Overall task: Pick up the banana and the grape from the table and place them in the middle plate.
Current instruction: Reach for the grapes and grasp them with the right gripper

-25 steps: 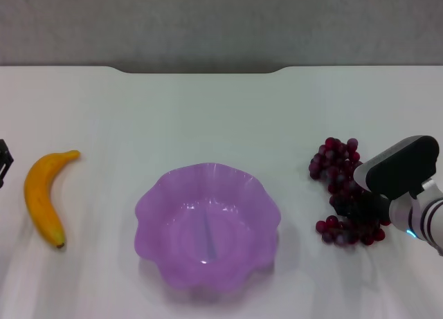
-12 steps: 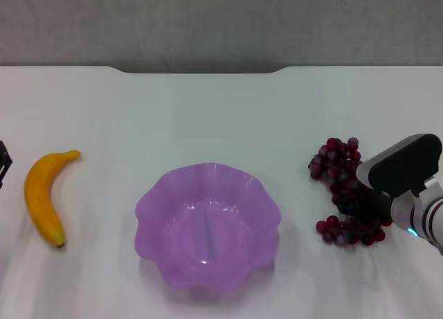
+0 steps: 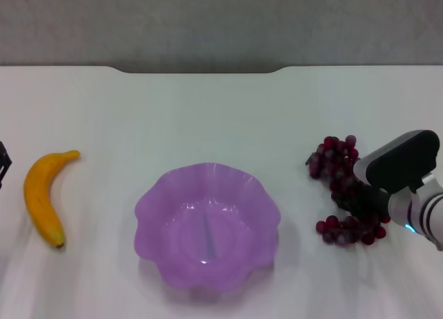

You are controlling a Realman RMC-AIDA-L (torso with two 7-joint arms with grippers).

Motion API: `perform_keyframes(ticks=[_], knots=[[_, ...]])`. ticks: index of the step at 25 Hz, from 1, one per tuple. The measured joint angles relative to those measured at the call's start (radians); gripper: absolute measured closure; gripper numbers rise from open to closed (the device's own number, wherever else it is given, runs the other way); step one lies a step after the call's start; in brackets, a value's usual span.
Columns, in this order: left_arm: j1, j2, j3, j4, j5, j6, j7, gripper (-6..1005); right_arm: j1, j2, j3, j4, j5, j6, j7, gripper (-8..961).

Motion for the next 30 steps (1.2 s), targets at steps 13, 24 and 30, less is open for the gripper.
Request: perform_keyframes(ticks=[13,24,30], knots=[[0.003,0.0,0.0,0.001,0.0,0.0,0.0,148,0.032,-0.001,0.002,-0.001,-0.009,-0.005,-0.003,368],[0.004,0.0,0.0,0.003,-0.002,0.0,0.0,149,0.032,-0.003,0.002,-0.003,-0.01,-0.006,-0.004,492],[0.004,0.0,0.0,0.003,-0.004,0.0,0.0,148,0.025,-0.001,0.001,-0.01,-0.007,-0.03,-0.003,566]])
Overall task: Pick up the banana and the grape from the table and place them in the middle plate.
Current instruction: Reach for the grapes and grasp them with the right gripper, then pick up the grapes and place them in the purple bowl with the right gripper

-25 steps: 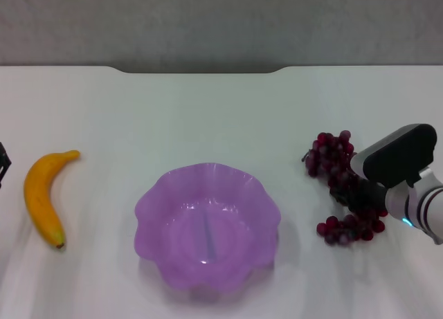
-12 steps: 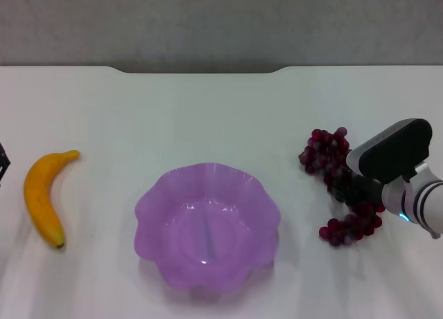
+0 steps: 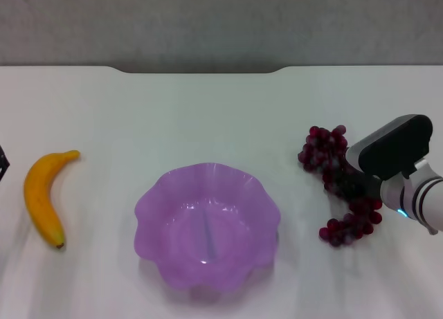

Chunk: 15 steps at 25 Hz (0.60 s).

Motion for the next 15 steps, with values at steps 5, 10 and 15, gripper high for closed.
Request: perform_keyframes(ticks=[5,10,15], knots=[[0.001,0.0,0.0,0.002,-0.001,0.0,0.0,148,-0.026,-0.001,0.007,-0.04,0.002,-0.012,0.002,632],[0.001,0.0,0.0,0.002,-0.002,0.0,0.0,149,-0.026,0.0,0.008,-0.036,-0.003,-0.013,0.0,703],[0.001,0.0,0.0,0.002,-0.002,0.0,0.0,150,-0.029,0.0,0.008,-0.042,-0.003,-0.029,-0.001,752]])
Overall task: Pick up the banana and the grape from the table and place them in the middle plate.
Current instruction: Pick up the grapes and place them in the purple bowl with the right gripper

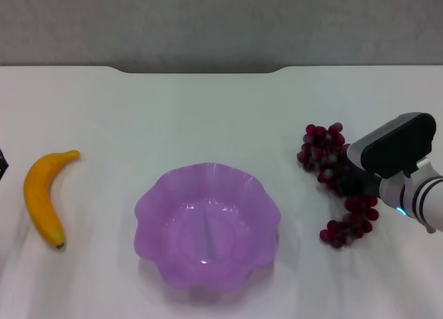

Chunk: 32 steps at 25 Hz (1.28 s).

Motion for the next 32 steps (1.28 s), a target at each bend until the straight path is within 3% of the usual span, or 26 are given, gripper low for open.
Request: perform_keyframes(ticks=[12,22,32], knots=[[0.003,0.002,0.0,0.002,-0.001,-0.001,0.0,150,-0.055,-0.004,0.0,-0.07,-0.004,-0.183,-0.003,780],[0.008,0.003,0.0,0.003,-0.001,-0.001,0.001,149,-0.091,-0.007,0.04,-0.221,-0.119,-0.201,-0.007,781],[0.012,0.003,-0.003,0.003,-0.001,-0.001,0.002,149,-0.112,-0.007,0.048,-0.409,-0.172,-0.136,-0.07,782]])
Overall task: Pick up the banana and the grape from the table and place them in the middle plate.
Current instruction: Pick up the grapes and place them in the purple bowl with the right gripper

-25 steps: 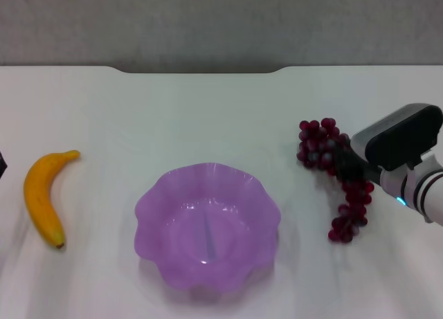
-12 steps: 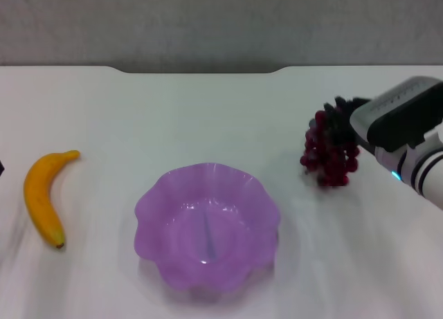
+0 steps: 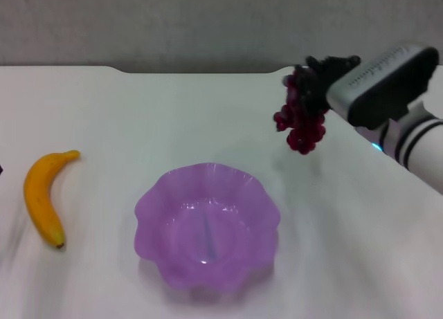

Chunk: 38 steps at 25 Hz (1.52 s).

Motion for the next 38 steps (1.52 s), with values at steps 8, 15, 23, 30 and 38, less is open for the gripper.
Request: perform_keyframes(ticks=[8,15,23,30,38], knots=[[-0.001,0.0,0.002,0.0,0.0,0.0,-0.001,148,0.003,0.003,-0.086,-0.166,0.0,0.147,-0.06,786],[-0.002,0.0,0.002,-0.001,0.0,0.0,-0.002,149,0.046,0.006,-0.199,-0.197,0.021,0.289,-0.056,787],[-0.003,0.0,-0.002,-0.003,0.0,0.001,-0.002,149,0.032,0.009,-0.319,-0.174,0.051,0.267,-0.052,742],[-0.003,0.0,-0.002,-0.003,0.0,0.001,-0.002,149,0.011,0.012,-0.328,-0.17,0.051,0.251,-0.039,661],[-0.001,0.0,-0.005,0.0,0.0,0.005,-0.002,150,0.003,0.012,-0.325,-0.153,0.051,0.232,0.0,452]])
